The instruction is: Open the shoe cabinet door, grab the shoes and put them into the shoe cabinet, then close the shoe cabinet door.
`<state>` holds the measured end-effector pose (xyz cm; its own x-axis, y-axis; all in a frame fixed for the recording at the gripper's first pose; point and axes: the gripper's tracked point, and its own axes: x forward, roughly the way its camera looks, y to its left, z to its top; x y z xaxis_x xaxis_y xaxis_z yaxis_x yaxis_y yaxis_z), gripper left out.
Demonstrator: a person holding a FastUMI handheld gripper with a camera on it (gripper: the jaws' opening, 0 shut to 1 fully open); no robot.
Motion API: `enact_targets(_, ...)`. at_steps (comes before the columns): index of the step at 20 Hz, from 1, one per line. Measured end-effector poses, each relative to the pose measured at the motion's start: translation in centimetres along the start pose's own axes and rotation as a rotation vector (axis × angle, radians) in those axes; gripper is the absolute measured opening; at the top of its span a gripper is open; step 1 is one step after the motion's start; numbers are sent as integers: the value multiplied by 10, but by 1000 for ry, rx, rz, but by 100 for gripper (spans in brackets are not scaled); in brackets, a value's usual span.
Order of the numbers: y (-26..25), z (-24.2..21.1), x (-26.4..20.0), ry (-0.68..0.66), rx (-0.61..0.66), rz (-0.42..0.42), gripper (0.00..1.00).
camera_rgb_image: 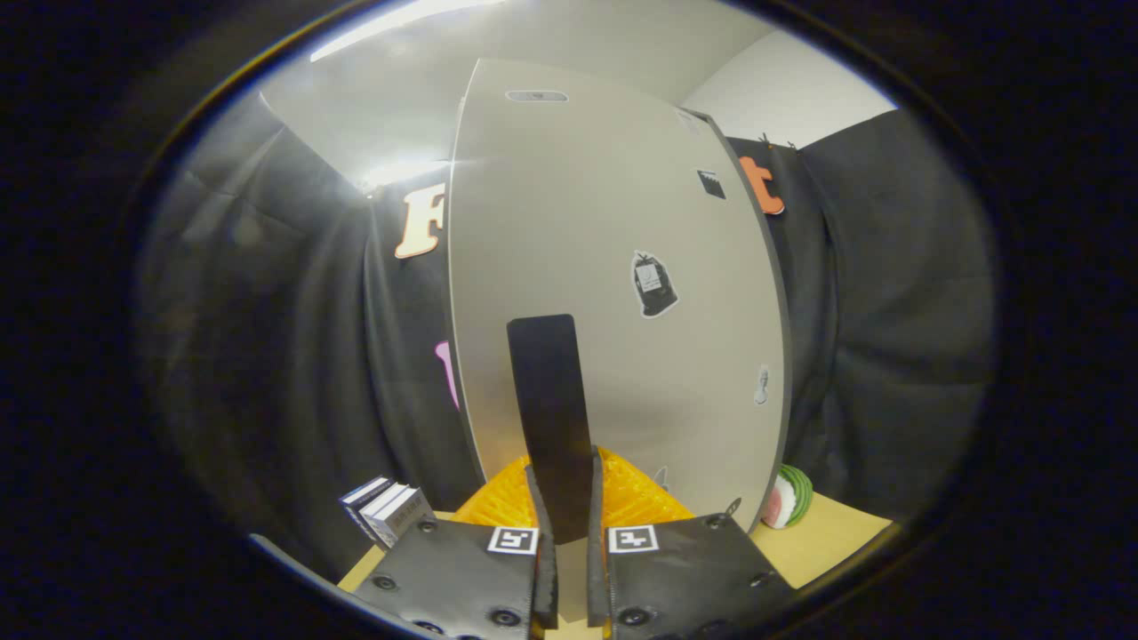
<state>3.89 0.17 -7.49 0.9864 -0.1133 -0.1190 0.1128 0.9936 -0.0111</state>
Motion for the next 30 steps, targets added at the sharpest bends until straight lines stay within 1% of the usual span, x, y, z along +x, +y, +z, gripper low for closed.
enact_targets(7,-6,12,-17,-16,-3,-67,14)
enact_targets(12,-12,15,-22,-25,18,-112,13)
enact_targets(22,-35,19,-40,-60,-4,-251,12)
enact_targets(28,-47,19,-48,-62,2,-282,12)
enact_targets(30,-50,16,-51,-64,3,-278,12)
